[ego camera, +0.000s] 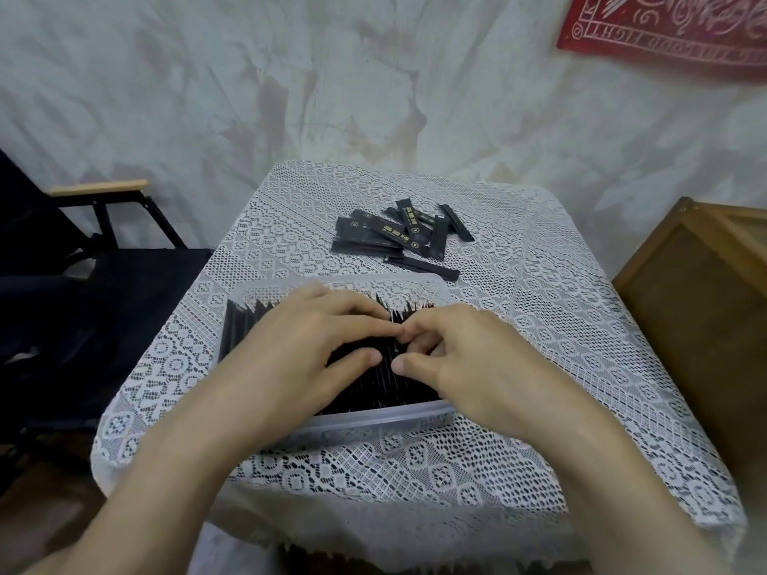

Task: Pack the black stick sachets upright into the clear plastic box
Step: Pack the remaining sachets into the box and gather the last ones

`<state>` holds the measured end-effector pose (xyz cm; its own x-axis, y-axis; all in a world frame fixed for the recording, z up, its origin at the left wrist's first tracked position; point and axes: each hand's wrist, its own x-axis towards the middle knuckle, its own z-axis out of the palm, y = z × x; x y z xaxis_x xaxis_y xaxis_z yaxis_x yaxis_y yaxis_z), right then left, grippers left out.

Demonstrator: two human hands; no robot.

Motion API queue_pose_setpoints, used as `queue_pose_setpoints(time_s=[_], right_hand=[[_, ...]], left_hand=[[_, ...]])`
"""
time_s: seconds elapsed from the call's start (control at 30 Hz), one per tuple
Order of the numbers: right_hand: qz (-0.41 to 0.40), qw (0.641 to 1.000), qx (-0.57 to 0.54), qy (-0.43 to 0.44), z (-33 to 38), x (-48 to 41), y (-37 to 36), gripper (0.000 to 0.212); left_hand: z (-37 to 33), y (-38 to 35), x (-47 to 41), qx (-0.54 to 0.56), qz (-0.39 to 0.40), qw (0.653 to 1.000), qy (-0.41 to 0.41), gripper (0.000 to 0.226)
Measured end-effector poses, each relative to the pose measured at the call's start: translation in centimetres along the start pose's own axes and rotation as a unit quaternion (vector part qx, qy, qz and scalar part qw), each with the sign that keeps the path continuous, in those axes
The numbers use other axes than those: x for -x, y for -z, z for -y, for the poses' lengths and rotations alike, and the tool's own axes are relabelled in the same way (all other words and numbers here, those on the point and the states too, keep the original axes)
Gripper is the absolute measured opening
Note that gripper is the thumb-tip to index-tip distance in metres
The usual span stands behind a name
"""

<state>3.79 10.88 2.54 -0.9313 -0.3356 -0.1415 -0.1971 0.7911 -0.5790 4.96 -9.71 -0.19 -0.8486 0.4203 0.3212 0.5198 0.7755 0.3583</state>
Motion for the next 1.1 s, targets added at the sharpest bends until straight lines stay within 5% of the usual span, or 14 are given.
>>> queue_pose_setpoints(time_s=[0.47, 0.87, 1.1], right_hand=[[0.098, 0.994, -0.018, 0.038, -1.1, 0.7, 1.2, 0.033], [-0.034, 0.981, 0.171, 0.09, -0.4, 0.8, 0.6, 0.028], [-0.029, 0.988, 0.119, 0.092, -0.8, 0.9, 1.3, 0.023]], left_hand=[[0.0, -0.2, 0.2, -0.052, 0.038, 0.998, 0.004, 0.033], [-0.7, 0.2, 0.1, -0.071, 0.048, 0.996, 0.004, 0.028], [-0.6, 0.3, 0.2, -0.045, 0.059, 0.997, 0.006, 0.036]])
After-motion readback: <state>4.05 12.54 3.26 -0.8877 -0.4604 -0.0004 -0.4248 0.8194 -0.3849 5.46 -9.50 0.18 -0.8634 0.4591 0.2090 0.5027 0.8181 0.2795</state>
